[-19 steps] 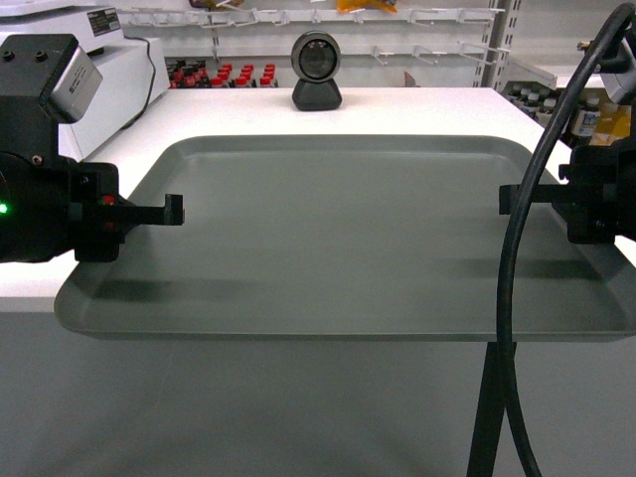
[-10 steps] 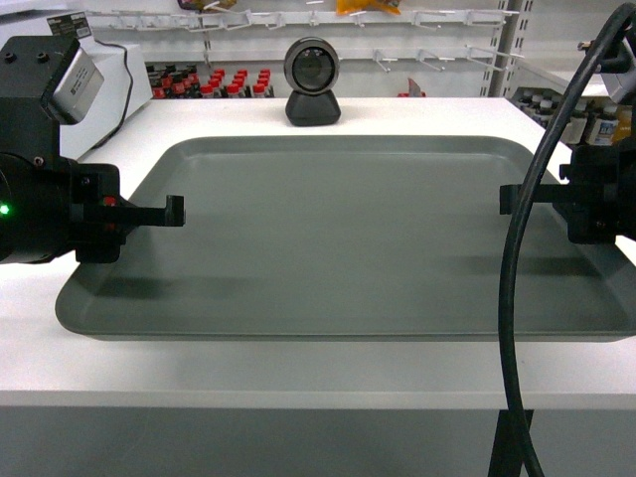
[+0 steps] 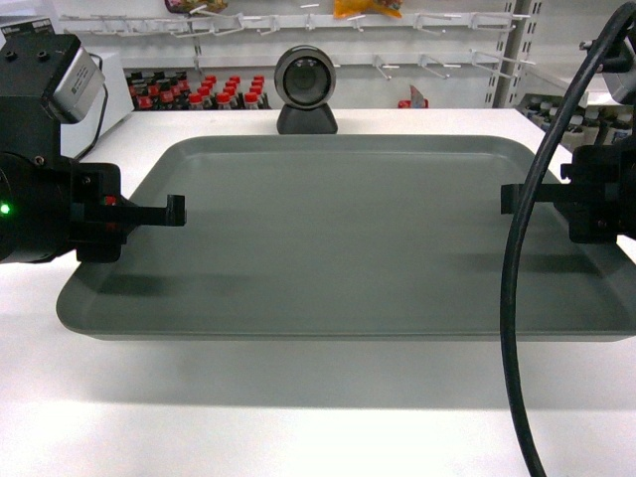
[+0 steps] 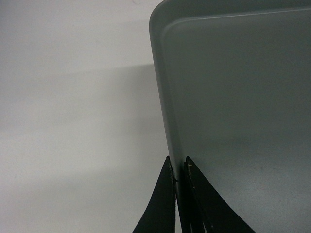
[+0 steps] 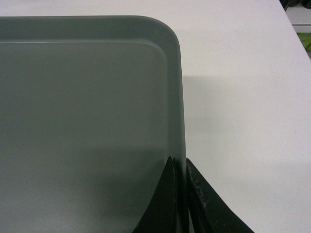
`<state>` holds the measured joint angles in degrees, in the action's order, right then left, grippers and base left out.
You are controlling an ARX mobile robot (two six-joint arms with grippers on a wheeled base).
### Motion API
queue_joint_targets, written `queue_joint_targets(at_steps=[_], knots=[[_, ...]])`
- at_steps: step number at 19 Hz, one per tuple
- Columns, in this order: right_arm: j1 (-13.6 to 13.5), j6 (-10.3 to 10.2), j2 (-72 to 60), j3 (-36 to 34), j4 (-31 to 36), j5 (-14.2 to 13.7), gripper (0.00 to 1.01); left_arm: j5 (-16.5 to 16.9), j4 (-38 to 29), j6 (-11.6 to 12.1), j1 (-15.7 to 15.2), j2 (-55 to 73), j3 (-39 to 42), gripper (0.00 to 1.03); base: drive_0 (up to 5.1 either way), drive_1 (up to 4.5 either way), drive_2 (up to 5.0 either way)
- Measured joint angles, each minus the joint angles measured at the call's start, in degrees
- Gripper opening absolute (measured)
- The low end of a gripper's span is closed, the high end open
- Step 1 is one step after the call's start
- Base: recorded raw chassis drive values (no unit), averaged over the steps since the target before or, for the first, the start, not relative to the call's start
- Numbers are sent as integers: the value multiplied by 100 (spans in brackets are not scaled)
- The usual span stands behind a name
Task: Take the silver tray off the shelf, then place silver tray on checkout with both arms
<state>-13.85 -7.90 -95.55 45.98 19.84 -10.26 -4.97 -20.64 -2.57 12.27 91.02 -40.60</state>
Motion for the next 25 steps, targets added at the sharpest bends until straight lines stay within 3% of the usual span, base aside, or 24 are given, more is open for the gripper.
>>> queue_joint_targets(at_steps=[15, 16, 17, 18, 19, 25], knots=[[-2, 0, 0, 0, -2, 2, 3, 2, 7, 0, 0, 0, 0, 3, 0, 21, -20], [0, -52, -46, -109, 494, 63, 3, -22, 9, -4, 0, 0, 0, 3, 0, 0, 0], [2, -299, -289, -404, 1858, 326, 2, -879, -96, -396, 192, 4, -50, 3, 0, 0, 0], [-15, -332, -474, -420, 2402, 332, 2, -1574, -129, -669, 337, 4, -149, 3, 0, 0, 0], [-7, -354, -531, -369, 2568, 376, 2, -1773, -177, -730, 387, 15, -236, 3, 0, 0, 0], [79, -343, -763, 83, 2079, 431, 2, -1613, -280, -702, 361, 809, -748, 3, 0, 0, 0]])
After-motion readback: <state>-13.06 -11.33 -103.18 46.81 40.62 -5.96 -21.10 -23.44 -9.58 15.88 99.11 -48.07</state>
